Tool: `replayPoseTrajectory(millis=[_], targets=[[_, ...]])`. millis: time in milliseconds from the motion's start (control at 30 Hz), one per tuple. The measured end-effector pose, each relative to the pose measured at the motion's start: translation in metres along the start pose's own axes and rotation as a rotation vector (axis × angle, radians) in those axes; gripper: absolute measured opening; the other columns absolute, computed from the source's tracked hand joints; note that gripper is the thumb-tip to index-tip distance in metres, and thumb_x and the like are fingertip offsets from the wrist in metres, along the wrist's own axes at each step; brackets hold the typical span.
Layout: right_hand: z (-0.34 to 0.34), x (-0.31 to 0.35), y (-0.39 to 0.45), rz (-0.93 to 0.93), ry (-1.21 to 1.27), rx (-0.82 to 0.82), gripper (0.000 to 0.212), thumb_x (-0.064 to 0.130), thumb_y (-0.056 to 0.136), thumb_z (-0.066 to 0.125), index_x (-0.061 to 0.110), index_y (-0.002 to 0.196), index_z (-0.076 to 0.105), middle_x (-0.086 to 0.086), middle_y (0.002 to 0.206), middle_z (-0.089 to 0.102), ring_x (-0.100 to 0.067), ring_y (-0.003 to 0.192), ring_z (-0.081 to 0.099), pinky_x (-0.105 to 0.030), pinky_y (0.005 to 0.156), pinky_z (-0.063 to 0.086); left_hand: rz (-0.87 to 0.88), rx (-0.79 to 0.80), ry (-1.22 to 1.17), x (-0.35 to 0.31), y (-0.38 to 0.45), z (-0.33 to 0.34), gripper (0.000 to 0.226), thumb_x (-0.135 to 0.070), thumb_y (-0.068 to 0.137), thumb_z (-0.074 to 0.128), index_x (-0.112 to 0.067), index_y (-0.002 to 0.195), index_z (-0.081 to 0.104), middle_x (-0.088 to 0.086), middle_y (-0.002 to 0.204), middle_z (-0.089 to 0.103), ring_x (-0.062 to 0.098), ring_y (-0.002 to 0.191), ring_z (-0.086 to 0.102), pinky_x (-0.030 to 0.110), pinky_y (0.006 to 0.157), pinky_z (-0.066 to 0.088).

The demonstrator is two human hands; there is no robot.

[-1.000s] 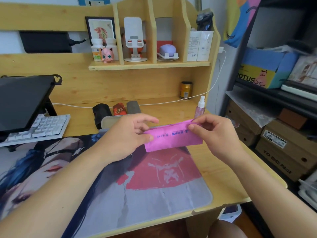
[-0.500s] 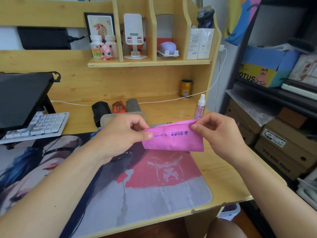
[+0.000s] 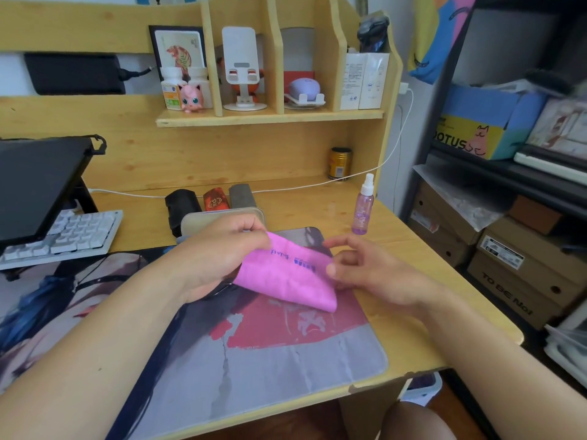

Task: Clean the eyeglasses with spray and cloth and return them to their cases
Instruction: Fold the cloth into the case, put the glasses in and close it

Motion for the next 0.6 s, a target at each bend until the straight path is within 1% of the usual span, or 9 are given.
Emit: replayPoseTrajectory(millis=[67,133,200,233,300,367,467,533,600], targets=[[0.004,-0.004,0.001,-0.032,0.019,0.044,0.054,0.015,0.083,0.080,0.016,0.132,0.055,-0.017,0.097,0.063,-0.024,0.090,0.065,-0.031,0.085,0.053,0.053,-0.007,0.097,-0.008,-0.002,0.002,0.039,-0.006,0.090,0.059,-0.022,0.055,0.054,-0.017,0.058,0.042,0.008,0.066,0.038,0.027,0.060,0.026],[0.004,-0.001,0.000,-0.067,0.087,0.063,0.062,0.025,0.076,0.081,0.017,0.133,0.057,-0.021,0.108,0.066,-0.026,0.102,0.066,-0.034,0.094,0.051,0.127,0.040,0.137,-0.017,-0.004,0.005,0.031,-0.009,0.089,0.060,-0.019,0.061,0.054,-0.011,0.066,0.045,0.007,0.069,0.039,0.029,0.064,0.026],[0.009,0.007,-0.003,-0.120,0.043,0.124,0.064,0.031,0.073,0.081,0.018,0.132,0.059,-0.013,0.124,0.067,-0.024,0.117,0.063,-0.036,0.101,0.050,0.188,0.129,0.136,-0.027,-0.006,0.007,0.019,-0.018,0.083,0.062,-0.018,0.066,0.055,0.002,0.077,0.048,0.014,0.075,0.042,0.034,0.069,0.029],[0.013,0.012,-0.004,-0.151,-0.036,0.149,0.063,0.033,0.074,0.081,0.018,0.131,0.060,-0.007,0.127,0.066,-0.021,0.121,0.061,-0.035,0.102,0.050,0.212,0.161,0.166,-0.033,-0.008,0.006,0.015,-0.021,0.080,0.062,-0.019,0.067,0.056,0.003,0.076,0.050,0.015,0.073,0.044,0.035,0.068,0.031],[0.020,0.022,-0.004,-0.205,-0.129,0.175,0.060,0.028,0.076,0.081,0.016,0.130,0.059,-0.002,0.128,0.065,-0.018,0.124,0.059,-0.034,0.103,0.049,0.259,0.205,0.266,-0.044,-0.009,0.004,0.017,-0.020,0.083,0.066,-0.022,0.068,0.057,-0.002,0.070,0.056,0.013,0.066,0.049,0.031,0.063,0.035],[0.025,0.031,-0.003,-0.221,-0.092,0.199,0.060,0.019,0.079,0.081,0.013,0.132,0.056,-0.013,0.127,0.065,-0.024,0.121,0.061,-0.039,0.105,0.048,0.293,0.238,0.318,-0.056,-0.010,0.002,0.022,-0.013,0.089,0.067,-0.020,0.071,0.056,-0.004,0.066,0.058,0.010,0.060,0.050,0.025,0.056,0.037],[0.032,0.045,-0.001,-0.237,-0.124,0.213,0.054,0.025,0.077,0.083,0.012,0.124,0.060,-0.024,0.117,0.065,-0.040,0.108,0.063,-0.052,0.096,0.049,0.315,0.218,0.380,-0.070,-0.015,-0.001,0.017,-0.006,0.094,0.063,-0.009,0.079,0.055,-0.006,0.060,0.056,0.000,0.045,0.044,0.010,0.039,0.032],[0.034,0.052,0.003,-0.248,-0.222,0.185,0.052,0.036,0.074,0.085,0.005,0.110,0.063,-0.026,0.101,0.063,-0.032,0.088,0.061,-0.049,0.078,0.047,0.366,0.173,0.442,-0.076,-0.017,-0.003,0.014,-0.008,0.094,0.062,-0.007,0.082,0.055,-0.003,0.061,0.056,-0.001,0.042,0.041,0.010,0.037,0.032],[0.034,0.056,0.005,-0.246,-0.264,0.174,0.056,0.044,0.072,0.085,0.001,0.098,0.062,-0.027,0.088,0.058,-0.023,0.079,0.053,-0.045,0.070,0.041,0.435,0.129,0.482,-0.081,-0.019,-0.005,0.015,-0.012,0.094,0.062,-0.012,0.080,0.056,-0.001,0.062,0.055,0.001,0.045,0.042,0.014,0.040,0.035]])
Point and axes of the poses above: each hand's wrist, its own y-axis towards the middle knuckle, its own z-axis out of the palm, x = y × z, the point moved 6 cm from there along y, towards the middle knuckle
